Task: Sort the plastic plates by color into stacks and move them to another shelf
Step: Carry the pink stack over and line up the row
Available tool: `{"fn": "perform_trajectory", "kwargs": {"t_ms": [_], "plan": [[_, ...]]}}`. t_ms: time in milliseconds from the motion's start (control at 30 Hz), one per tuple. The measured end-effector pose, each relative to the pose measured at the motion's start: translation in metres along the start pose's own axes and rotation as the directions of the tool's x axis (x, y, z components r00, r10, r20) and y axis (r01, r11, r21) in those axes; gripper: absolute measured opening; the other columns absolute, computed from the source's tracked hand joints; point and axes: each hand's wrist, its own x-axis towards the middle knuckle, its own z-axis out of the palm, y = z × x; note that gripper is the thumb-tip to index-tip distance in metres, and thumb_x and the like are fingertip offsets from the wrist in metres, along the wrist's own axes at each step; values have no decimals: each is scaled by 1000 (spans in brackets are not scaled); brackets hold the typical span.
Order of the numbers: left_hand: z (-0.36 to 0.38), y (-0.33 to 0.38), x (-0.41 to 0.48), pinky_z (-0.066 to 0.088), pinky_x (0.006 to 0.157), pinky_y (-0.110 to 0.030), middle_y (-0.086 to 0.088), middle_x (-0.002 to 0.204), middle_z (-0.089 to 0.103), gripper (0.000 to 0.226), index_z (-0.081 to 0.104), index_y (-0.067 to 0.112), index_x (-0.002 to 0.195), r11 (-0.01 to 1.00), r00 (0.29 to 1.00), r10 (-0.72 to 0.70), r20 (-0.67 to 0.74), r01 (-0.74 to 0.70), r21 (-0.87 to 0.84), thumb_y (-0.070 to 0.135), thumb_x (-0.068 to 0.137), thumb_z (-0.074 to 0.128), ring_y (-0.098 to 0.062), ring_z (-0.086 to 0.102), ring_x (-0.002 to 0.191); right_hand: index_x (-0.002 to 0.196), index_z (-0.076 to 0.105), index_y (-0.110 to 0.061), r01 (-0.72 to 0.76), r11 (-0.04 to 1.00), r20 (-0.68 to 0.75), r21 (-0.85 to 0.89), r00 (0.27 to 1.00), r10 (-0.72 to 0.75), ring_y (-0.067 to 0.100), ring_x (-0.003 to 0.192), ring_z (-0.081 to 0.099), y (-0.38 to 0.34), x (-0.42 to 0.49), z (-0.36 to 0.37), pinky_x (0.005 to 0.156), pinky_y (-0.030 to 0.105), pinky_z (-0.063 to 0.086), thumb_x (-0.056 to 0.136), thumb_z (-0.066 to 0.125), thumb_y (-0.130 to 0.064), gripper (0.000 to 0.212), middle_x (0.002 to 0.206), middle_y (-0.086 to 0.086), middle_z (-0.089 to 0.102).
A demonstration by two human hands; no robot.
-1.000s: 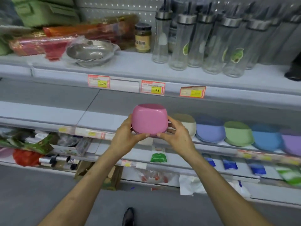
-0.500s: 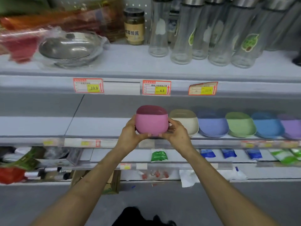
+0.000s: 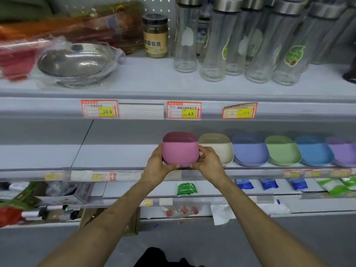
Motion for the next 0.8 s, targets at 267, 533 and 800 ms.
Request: {"fn": "perform_trajectory", "kwargs": {"t_ms": [267, 533, 800], "plan": [[8, -9, 11, 57, 96, -40, 5, 134, 57, 92, 44, 30, 145, 997, 1000, -18, 25, 16, 71, 39, 68, 92, -17, 58, 118, 123, 68, -20, 5, 997, 21, -79, 1000, -4, 26, 95, 69, 7, 5, 2, 92, 42, 59, 73, 83, -5, 54, 113, 6, 56], [13, -15, 15, 56, 94, -35, 6, 131, 57, 85, 44, 27, 144, 995, 998, -48, 26, 46, 91, 26, 74, 91, -19, 59, 115, 116, 72, -14, -2, 985, 26, -170, 1000, 6, 21, 85, 66, 12, 6, 4, 87, 29, 55, 79, 79, -10, 38, 117, 4, 53], [11, -15, 19, 55, 91, -31, 5, 132, 58, 88, 42, 24, 147, 992, 996, -81, 38, 77, 101, 25, 74, 92, -21, 60, 112, 112, 73, -13, 9, 986, 29, -165, 1000, -5, 20, 89, 65, 15, 5, -1, 90, 32, 54, 82, 75, -7, 32, 110, 5, 56]]}}
